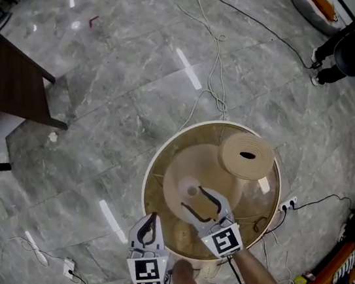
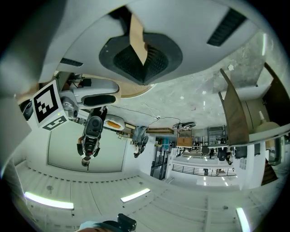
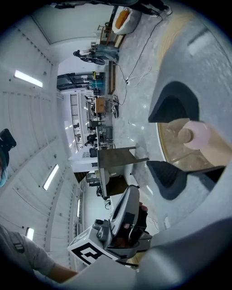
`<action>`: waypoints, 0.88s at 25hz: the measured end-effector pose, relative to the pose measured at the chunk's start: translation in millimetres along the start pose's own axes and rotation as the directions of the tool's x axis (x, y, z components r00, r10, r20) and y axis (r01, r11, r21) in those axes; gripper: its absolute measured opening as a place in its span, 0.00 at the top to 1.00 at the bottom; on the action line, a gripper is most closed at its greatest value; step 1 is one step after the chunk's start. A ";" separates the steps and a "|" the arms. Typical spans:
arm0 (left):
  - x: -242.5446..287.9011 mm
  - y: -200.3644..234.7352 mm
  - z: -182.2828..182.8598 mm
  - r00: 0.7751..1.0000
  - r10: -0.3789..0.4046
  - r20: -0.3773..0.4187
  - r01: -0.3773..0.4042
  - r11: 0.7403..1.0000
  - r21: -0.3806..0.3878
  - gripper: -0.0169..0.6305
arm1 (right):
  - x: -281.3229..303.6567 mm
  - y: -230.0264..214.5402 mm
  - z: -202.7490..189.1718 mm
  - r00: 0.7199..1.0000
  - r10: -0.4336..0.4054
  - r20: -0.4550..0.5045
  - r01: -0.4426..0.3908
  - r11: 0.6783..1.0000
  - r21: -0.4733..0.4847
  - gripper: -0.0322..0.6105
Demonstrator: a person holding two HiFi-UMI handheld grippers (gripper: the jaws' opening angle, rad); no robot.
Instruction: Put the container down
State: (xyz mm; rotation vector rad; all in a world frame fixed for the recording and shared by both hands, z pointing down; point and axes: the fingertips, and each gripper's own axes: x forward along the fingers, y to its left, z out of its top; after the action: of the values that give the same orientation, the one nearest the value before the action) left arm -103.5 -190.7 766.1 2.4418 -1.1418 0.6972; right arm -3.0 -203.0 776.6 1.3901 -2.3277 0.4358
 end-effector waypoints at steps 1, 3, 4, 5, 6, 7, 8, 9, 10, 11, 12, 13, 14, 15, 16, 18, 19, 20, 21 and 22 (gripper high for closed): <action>-6.8 -1.8 9.3 1.000 0.002 0.010 -0.002 1.000 0.005 0.95 | -6.7 0.3 9.4 1.000 -0.003 0.011 0.003 1.000 0.000 0.54; -21.4 -5.6 28.3 1.000 0.004 0.026 -0.005 1.000 0.017 0.95 | -20.8 1.9 28.4 1.000 -0.006 0.031 0.006 1.000 0.003 0.54; -29.1 -7.0 37.9 0.999 0.005 0.035 -0.006 1.000 0.024 0.95 | -27.8 3.3 38.3 0.999 -0.007 0.033 0.007 1.000 0.007 0.54; -37.0 -7.8 47.4 0.999 0.006 0.043 -0.007 0.999 0.031 0.95 | -34.5 4.9 48.6 0.999 -0.009 0.036 0.009 1.000 0.011 0.54; -45.2 -8.4 56.7 0.999 0.007 0.052 -0.009 0.999 0.037 0.95 | -40.9 6.4 59.2 0.999 -0.013 0.047 0.013 1.000 0.012 0.54; -53.6 -9.4 65.9 0.998 0.010 0.061 -0.012 0.999 0.040 0.95 | -47.7 7.9 69.7 0.998 -0.019 0.065 0.018 1.000 0.009 0.54; -62.7 -11.5 75.6 0.998 0.013 0.069 -0.015 0.999 0.034 0.95 | -55.4 9.4 80.1 0.996 -0.024 0.081 0.024 1.000 0.005 0.55; -72.3 -15.1 86.0 0.997 0.019 0.075 -0.020 1.000 0.018 0.95 | -64.2 11.2 90.1 0.995 -0.029 0.093 0.029 1.000 0.001 0.56; -81.9 -19.3 96.1 0.996 0.024 0.080 -0.024 1.000 0.003 0.95 | -73.8 13.2 99.6 0.994 -0.032 0.101 0.032 0.999 0.001 0.56; -90.8 -23.0 104.3 0.996 0.027 0.089 -0.027 1.000 0.010 0.95 | -83.4 15.1 108.5 0.994 -0.035 0.106 0.035 0.999 0.003 0.56; -98.9 -25.4 110.6 0.995 0.026 0.100 -0.030 0.999 0.036 0.95 | -92.5 16.9 117.1 0.994 -0.037 0.106 0.036 0.999 0.006 0.56; -106.4 -27.3 116.5 0.993 0.026 0.111 -0.033 0.997 0.063 0.95 | -100.9 18.7 125.6 0.994 -0.039 0.104 0.038 0.999 0.008 0.56; -114.1 -29.4 122.8 0.992 0.027 0.121 -0.036 0.996 0.077 0.95 | -108.6 20.5 133.9 0.993 -0.042 0.107 0.041 0.999 0.008 0.56; -121.9 -32.1 129.4 0.991 0.028 0.131 -0.039 0.996 0.082 0.95 | -116.0 22.1 141.8 0.992 -0.045 0.118 0.045 0.999 0.006 0.57; -130.0 -35.8 136.0 0.990 0.030 0.139 -0.041 0.996 0.081 0.95 | -123.6 23.6 149.1 0.990 -0.049 0.133 0.049 0.999 0.002 0.57; -146.9 -46.5 149.5 0.987 0.032 0.155 -0.043 0.997 0.068 0.95 | -141.0 27.3 162.9 0.985 -0.057 0.160 0.058 0.998 -0.004 0.58; -155.4 -52.4 155.5 0.986 0.031 0.164 -0.043 0.997 0.066 0.95 | -150.5 29.7 169.8 0.984 -0.061 0.169 0.063 0.998 -0.006 0.59; -163.8 -57.5 159.9 0.984 0.029 0.173 -0.044 0.996 0.081 0.95 | -160.3 32.7 176.8 0.982 -0.064 0.176 0.067 0.998 -0.009 0.60; -172.2 -62.2 163.7 0.983 0.026 0.183 -0.045 0.994 0.101 0.95 | -170.1 36.2 183.9 0.981 -0.067 0.181 0.070 0.997 -0.012 0.60; -180.8 -67.0 167.8 0.981 0.024 0.192 -0.048 0.992 0.117 0.95 | -179.8 40.0 190.8 0.980 -0.068 0.187 0.072 0.997 -0.015 0.60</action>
State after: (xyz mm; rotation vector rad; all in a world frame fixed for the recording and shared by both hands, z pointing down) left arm -103.6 -124.5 519.2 2.6435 -1.2510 0.5679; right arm 6.0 -133.9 520.8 1.5573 -2.4122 0.2692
